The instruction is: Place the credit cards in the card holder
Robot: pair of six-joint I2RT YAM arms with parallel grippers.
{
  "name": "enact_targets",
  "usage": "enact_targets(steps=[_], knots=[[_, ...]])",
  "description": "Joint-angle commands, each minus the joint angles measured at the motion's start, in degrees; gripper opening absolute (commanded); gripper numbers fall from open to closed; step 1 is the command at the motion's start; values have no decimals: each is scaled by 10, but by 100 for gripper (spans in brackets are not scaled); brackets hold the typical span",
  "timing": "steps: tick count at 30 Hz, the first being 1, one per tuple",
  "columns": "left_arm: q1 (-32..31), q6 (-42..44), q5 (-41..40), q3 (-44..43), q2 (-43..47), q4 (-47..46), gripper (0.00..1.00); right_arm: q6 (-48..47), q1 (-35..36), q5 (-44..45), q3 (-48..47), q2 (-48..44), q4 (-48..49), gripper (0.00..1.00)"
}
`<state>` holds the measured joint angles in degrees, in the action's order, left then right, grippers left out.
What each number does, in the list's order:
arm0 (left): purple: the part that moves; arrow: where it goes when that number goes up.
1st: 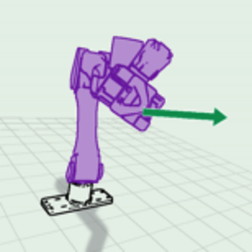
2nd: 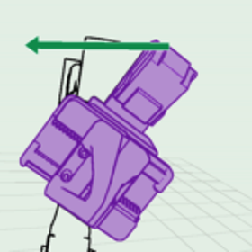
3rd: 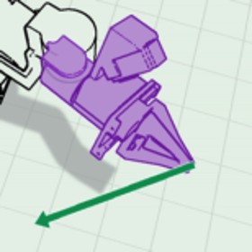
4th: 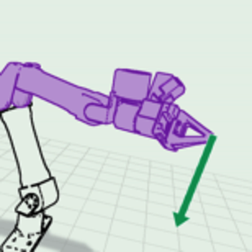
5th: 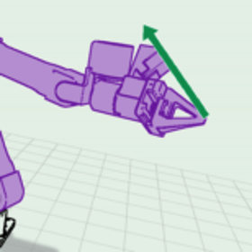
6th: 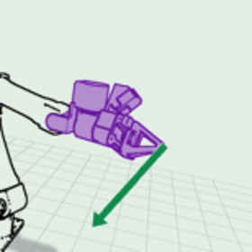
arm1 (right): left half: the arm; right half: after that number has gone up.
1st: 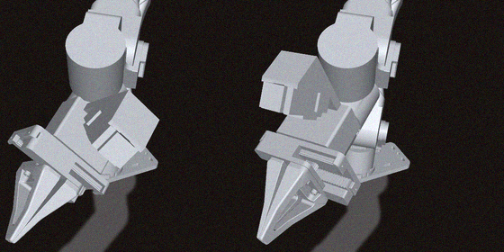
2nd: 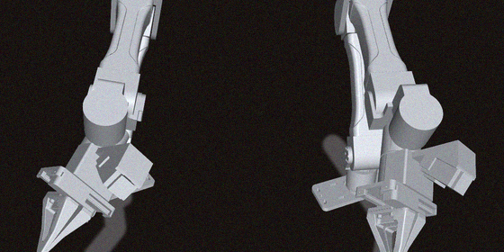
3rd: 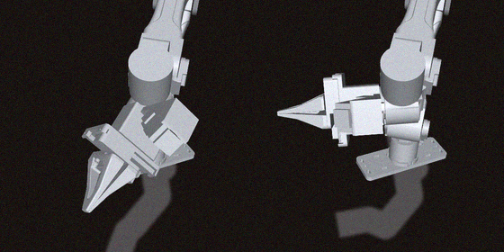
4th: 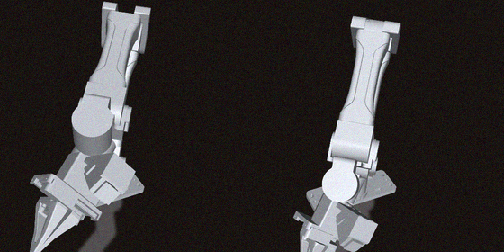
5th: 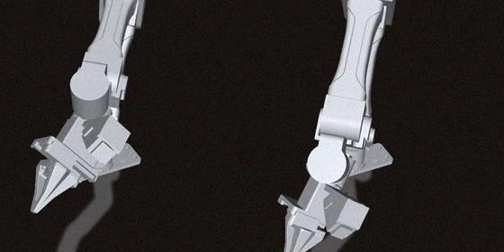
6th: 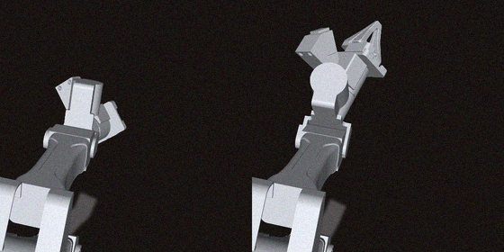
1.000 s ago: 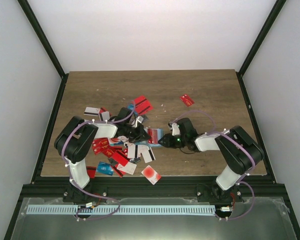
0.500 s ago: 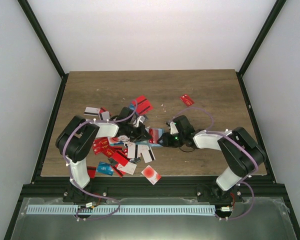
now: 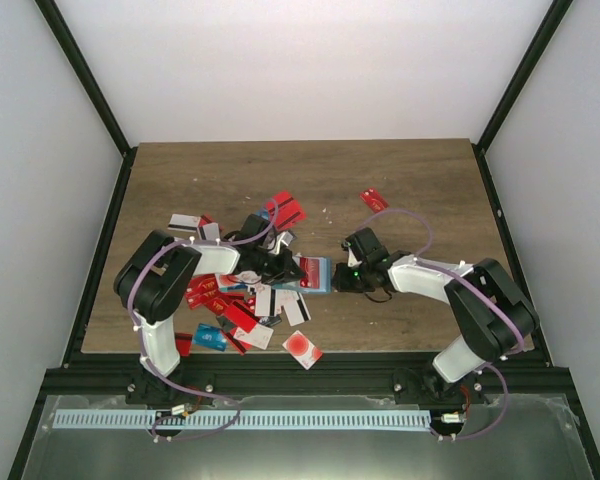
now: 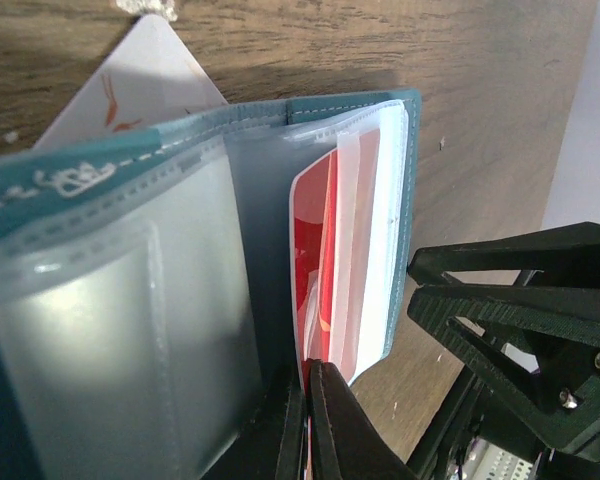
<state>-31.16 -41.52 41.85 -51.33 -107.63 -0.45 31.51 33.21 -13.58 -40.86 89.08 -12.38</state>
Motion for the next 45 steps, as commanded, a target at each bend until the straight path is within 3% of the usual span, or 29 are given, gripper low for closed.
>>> enact_targets(steps=[1, 12, 33, 35, 45], knots=[[-5, 12, -40, 3, -23, 39, 4, -13, 3, 45, -17, 17, -30, 24], [-11, 13, -39, -10, -29, 54, 4, -21, 8, 13, -31, 67, 0, 15], [-38, 4, -38, -42, -49, 55, 4, -20, 9, 3, -27, 79, 14, 14], [-38, 0, -47, -35, -40, 55, 8, -21, 8, 11, -26, 77, 7, 14], [-42, 37, -105, -25, 38, 131, 49, -21, 7, 36, -27, 58, -3, 15]])
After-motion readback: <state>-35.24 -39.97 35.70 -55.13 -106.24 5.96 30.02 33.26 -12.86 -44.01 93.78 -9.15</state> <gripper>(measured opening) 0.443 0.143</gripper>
